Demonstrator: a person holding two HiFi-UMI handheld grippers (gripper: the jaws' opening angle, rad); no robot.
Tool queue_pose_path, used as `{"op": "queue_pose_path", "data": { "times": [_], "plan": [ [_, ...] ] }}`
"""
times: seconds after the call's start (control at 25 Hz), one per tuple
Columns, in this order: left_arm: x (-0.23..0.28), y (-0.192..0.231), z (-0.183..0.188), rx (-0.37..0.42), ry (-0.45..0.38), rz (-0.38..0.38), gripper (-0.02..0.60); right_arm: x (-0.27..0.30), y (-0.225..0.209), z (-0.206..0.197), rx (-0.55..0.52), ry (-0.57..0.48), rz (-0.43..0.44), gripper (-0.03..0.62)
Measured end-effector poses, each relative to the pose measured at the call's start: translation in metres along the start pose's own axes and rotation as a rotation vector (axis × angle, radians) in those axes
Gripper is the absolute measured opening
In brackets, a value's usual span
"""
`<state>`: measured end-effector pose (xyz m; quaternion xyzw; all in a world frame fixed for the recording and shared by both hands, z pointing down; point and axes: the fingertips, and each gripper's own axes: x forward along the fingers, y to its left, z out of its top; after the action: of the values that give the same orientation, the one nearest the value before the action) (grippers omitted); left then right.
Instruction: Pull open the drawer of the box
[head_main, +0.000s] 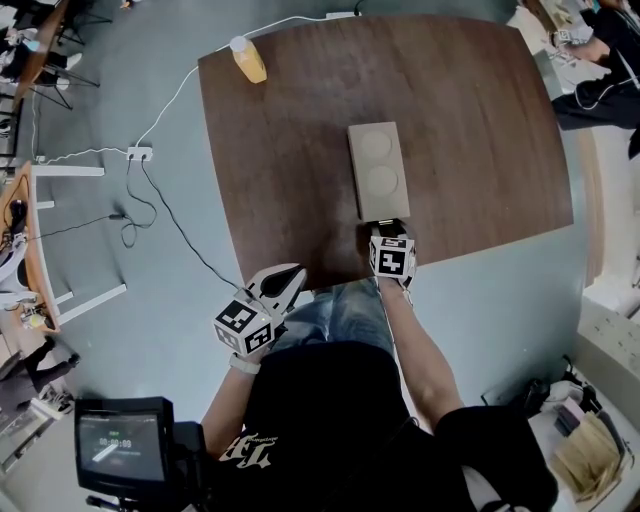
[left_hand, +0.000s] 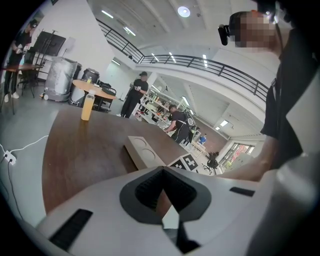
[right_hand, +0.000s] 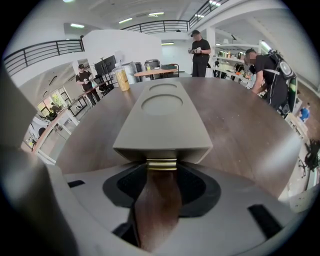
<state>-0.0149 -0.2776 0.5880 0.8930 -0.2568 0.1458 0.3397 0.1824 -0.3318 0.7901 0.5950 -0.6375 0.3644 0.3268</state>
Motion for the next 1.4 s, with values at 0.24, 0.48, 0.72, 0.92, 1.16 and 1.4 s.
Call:
{"op": "queue_pose_path", "data": {
  "times": [0.24,0.48,0.72,0.92,1.16,1.4],
  "plan": [
    [-0.004,-0.003,0.001,0.011,-0.008,-0.002,0.000,0.001,-0.002,0.000,0.006,-0.013,-0.005,0.166],
    [-0.011,-0.005,0.003,0.024,-0.017,-0.001,0.000,-0.003,0.000,-0.007,0.013,-0.011,-0.009,0.164],
    [-0.015,-0.012,0.002,0.037,-0.024,-0.011,0.000,-0.011,0.000,-0.022,0.018,-0.004,-0.012,0.164],
    [-0.017,-0.022,-0.003,0.051,-0.024,-0.024,0.000,-0.020,0.000,-0.039,0.024,-0.001,-0.012,0.164],
    [-0.015,-0.035,-0.008,0.075,-0.018,-0.045,0.000,-0.029,-0.004,-0.055,0.034,-0.002,-0.014,0.164],
    [-0.023,-0.048,-0.017,0.085,-0.026,-0.059,0.000,-0.038,0.000,-0.074,0.031,0.001,-0.011,0.164]
  ]
}}
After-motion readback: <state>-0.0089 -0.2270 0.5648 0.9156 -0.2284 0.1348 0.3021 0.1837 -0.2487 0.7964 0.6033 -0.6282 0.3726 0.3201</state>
